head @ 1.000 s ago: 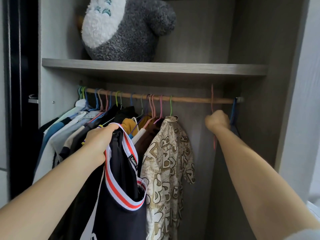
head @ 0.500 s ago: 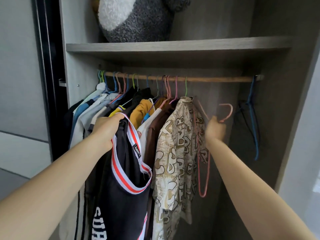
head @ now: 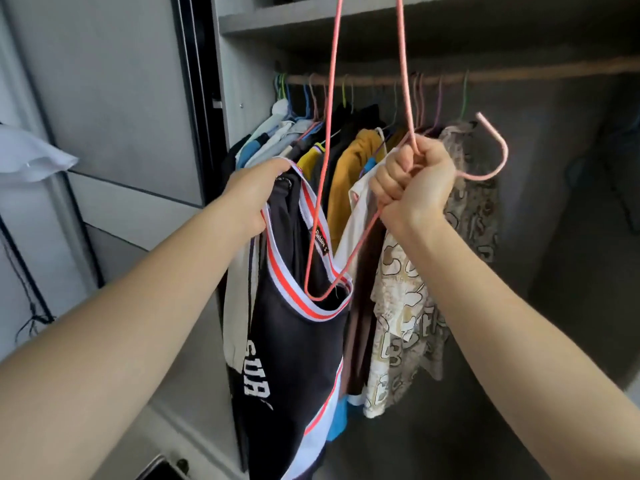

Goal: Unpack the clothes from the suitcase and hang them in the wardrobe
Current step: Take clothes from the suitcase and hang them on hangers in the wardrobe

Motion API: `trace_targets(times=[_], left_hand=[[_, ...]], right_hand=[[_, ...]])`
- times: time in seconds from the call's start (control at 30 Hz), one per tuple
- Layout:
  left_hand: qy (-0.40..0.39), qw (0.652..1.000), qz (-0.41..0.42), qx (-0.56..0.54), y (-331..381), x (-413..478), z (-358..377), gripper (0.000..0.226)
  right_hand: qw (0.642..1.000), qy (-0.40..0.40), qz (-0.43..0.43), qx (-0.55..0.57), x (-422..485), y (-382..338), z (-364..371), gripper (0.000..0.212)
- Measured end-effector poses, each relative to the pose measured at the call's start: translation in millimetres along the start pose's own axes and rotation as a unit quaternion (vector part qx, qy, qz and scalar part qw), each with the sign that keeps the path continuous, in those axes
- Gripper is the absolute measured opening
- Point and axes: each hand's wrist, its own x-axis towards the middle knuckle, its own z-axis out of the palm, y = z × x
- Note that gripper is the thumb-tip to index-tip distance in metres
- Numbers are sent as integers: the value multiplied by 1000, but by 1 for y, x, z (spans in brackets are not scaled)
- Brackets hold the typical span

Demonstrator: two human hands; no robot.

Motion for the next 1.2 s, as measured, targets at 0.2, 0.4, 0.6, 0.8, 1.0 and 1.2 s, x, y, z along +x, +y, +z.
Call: trace_targets(times=[0.2,0.4,0.6,0.8,1.0,1.2], left_hand=[[47,998,26,16,20,-9,-45,33],[211,970,44,113,9,-21,-119,10],[217,906,66,358,-14,-42,-160,22],[192,864,130,447,-25,-53,-178,35],[180,855,111,473,-31,-67,-196,28],[105,889,104,434,-27,-91,-200,11]], right_hand=[[969,-95,178,-139,-10,65,-29,42],[895,-155,229,-350,-6,73,-34,51],[792,-259,177,-524,-2,78,-17,49],[677,-375,275,-571,-7,97,4,39],[697,-392,260,-541,-11,104,32,44],[733,-369,255,-511,-15,120,50,40]])
